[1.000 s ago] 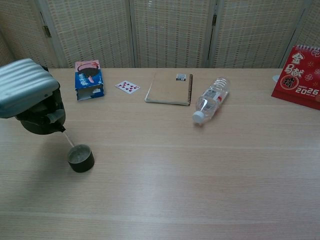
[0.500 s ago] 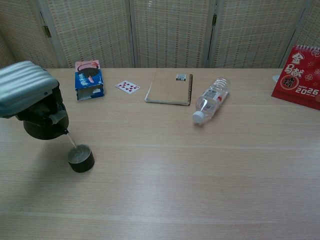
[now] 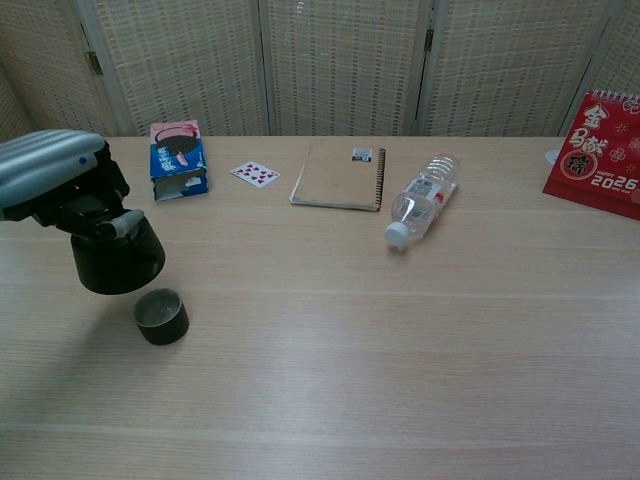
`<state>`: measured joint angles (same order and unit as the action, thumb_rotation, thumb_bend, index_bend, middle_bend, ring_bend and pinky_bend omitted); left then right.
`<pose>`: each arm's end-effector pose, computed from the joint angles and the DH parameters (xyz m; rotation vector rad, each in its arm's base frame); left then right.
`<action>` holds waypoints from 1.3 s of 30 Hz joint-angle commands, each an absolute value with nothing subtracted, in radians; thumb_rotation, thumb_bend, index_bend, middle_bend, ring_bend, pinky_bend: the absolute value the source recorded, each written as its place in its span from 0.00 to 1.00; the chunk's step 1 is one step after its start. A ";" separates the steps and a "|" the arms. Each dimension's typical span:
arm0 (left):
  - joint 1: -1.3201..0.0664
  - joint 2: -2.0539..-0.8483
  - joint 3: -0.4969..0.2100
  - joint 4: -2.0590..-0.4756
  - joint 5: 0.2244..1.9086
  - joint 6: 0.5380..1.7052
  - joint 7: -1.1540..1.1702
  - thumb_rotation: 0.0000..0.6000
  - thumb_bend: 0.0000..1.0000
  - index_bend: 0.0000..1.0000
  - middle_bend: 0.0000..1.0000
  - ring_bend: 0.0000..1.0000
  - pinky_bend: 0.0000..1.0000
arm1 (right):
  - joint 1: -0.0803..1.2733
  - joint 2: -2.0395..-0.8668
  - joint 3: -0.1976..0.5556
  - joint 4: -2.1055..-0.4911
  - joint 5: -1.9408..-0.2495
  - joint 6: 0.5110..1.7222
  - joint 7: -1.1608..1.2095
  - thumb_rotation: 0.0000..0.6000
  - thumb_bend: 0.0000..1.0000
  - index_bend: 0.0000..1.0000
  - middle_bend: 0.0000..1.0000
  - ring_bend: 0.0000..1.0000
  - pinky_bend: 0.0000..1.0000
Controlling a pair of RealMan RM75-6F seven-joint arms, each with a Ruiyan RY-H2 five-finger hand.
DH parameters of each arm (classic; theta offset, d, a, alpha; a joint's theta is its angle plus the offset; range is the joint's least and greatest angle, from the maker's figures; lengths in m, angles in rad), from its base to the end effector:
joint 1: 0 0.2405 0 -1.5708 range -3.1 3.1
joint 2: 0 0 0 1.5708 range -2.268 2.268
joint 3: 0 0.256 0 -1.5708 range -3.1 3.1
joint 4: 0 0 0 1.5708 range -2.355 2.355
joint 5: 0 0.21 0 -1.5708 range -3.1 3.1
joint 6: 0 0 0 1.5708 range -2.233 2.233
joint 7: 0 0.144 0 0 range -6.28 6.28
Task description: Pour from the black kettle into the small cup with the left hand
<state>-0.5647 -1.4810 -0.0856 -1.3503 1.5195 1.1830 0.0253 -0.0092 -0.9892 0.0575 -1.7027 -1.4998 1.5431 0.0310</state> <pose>-0.2054 0.3131 0.0260 -1.8313 -0.8008 -1.1102 -0.3128 -0.1527 0.2001 1.3018 -0.9000 0.8748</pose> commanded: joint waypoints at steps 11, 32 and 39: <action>-0.602 -1.441 -0.178 -1.350 1.344 1.026 -0.287 0.89 0.36 1.00 1.00 0.92 0.51 | -0.013 -0.990 0.057 -1.696 -1.493 1.542 0.041 1.00 0.29 0.03 0.16 0.27 0.00; -0.635 -1.527 -0.200 -1.153 1.294 0.981 -0.300 0.18 0.22 0.99 1.00 0.89 0.45 | -0.018 -0.997 0.057 -1.673 -1.490 1.544 0.063 1.00 0.29 0.03 0.16 0.28 0.00; -0.652 -1.566 -0.197 -1.074 1.289 0.960 -0.272 0.12 0.21 0.98 1.00 0.88 0.43 | -0.016 -1.000 0.058 -1.670 -1.487 1.539 0.066 1.00 0.29 0.03 0.16 0.28 0.00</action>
<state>-0.6464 -1.5552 -0.1981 -1.0899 1.2904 0.9671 -0.2797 -0.0162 -0.9996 0.0582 -1.6697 -1.4868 1.5393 0.0655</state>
